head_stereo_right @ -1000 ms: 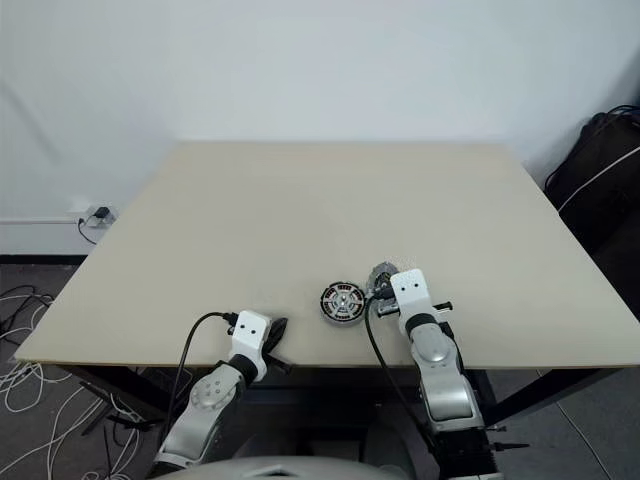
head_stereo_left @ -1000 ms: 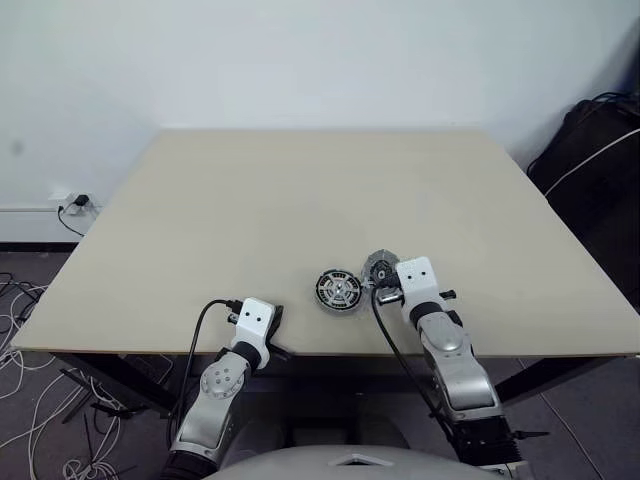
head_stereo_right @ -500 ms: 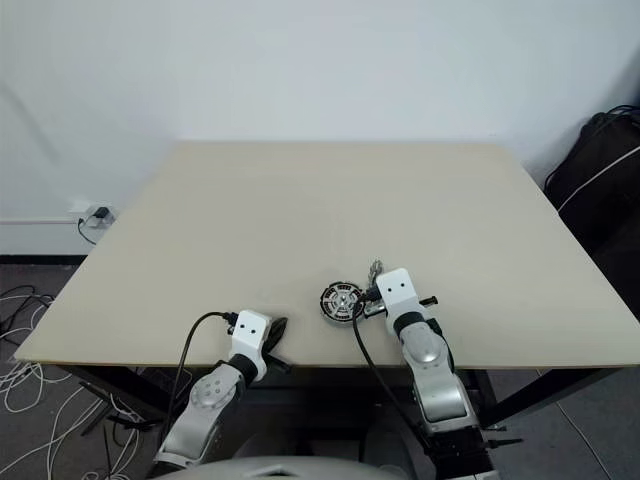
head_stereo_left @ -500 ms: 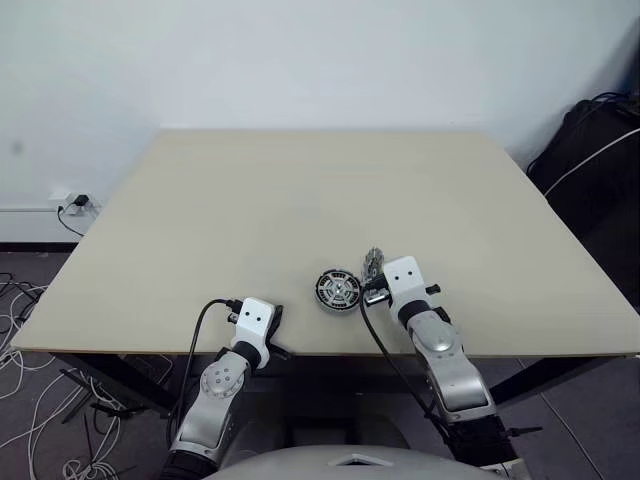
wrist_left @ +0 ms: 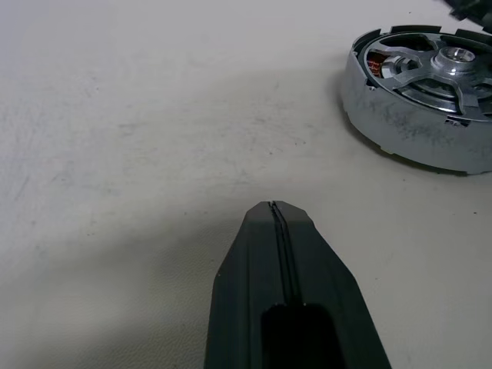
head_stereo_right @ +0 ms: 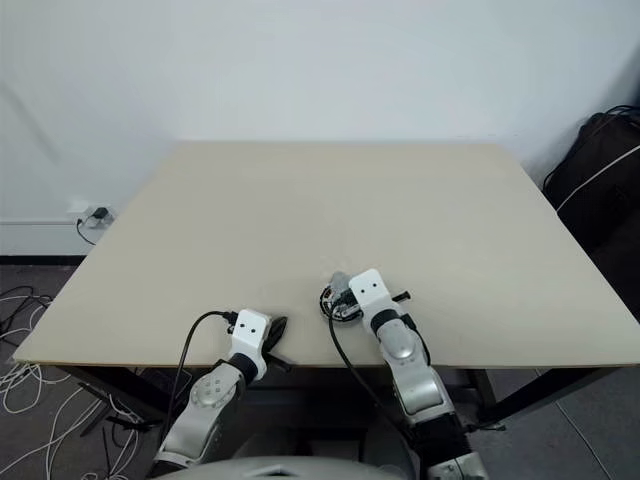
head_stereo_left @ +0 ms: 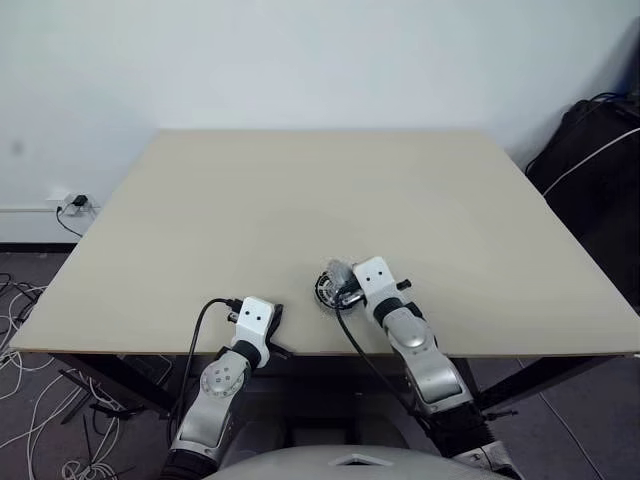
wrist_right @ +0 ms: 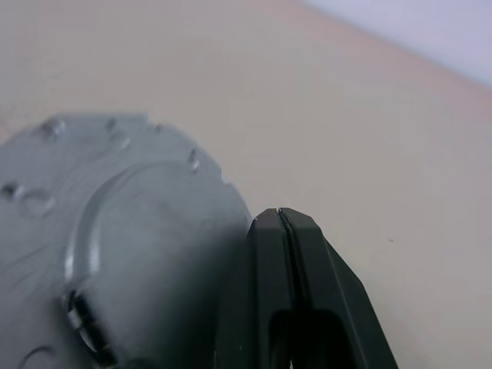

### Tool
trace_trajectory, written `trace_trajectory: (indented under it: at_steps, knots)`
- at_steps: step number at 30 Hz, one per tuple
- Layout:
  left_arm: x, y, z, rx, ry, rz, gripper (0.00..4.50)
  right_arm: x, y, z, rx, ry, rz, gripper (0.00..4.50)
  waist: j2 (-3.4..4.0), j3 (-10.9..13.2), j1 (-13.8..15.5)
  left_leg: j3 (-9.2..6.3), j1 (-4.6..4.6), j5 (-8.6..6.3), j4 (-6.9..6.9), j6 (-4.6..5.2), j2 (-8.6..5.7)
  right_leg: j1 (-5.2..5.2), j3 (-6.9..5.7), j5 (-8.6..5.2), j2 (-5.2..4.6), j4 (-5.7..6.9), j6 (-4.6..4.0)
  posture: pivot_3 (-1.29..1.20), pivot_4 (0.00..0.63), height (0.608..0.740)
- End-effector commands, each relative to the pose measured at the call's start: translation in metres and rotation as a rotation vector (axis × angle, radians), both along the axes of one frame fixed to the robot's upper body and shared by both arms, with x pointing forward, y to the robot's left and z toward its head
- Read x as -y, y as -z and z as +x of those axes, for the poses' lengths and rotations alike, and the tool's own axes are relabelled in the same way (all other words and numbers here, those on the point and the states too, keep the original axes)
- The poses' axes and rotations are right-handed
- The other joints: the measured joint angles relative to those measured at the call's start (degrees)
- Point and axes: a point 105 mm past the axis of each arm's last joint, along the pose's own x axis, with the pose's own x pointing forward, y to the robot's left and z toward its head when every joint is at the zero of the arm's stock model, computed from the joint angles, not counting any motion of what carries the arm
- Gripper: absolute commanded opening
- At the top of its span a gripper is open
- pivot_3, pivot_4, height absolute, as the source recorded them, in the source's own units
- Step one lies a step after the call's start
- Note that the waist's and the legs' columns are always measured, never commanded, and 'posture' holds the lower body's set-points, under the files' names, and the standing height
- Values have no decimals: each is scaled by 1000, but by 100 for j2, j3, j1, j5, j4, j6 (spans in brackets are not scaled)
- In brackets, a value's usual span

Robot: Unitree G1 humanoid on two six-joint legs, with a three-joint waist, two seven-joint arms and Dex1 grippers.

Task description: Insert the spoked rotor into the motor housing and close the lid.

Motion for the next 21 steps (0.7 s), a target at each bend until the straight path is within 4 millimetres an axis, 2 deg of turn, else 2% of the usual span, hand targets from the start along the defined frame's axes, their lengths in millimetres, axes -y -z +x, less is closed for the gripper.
trace_trajectory:
  at_steps: [1, 8, 12, 14, 16, 21]
  knots:
    - [-2, -17, 8, 69, -10, -9, 0, -13, 2, 3, 1, -34, 10, 35, 0, 0, 0, 0, 0, 0, 0, 0, 0, 0, 0, 0, 0, 0, 0, 0, 0, 740]
    - [-4, -17, 7, 68, -20, -6, 0, -24, 18, 3, -46, -59, 5, 35, -11, -19, -4, 0, 8, -11, 0, -20, 0, 8, 1, -1, 1, 0, -2, 0, 0, 740]
    - [-5, -16, 6, 67, -25, -6, 0, -25, 2, 7, -4, -64, 76, 35, -12, -20, -7, 0, 18, -14, 0, -24, 0, 18, 1, -2, 1, 0, -3, 0, 0, 740]
    - [-5, -16, 5, 65, -26, -6, 0, -22, -13, 9, 37, -81, 121, 35, -11, -19, -6, 0, 19, -14, 0, -24, 0, 19, 1, -3, 1, 0, -4, 0, 0, 740]
    - [-5, -16, 5, 64, -26, -6, 0, -21, -30, 8, 72, -135, 171, 35, -7, -15, -6, 0, 17, -14, 0, -23, 0, 18, 1, -3, 0, -1, -4, 0, 0, 740]
    - [-5, -16, 5, 65, -24, -4, 0, -18, -48, -4, 53, -315, 209, 35, -8, -13, 6, -1, 14, -14, 1, -20, -1, 18, -2, 0, 0, -4, 1, 0, 0, 740]
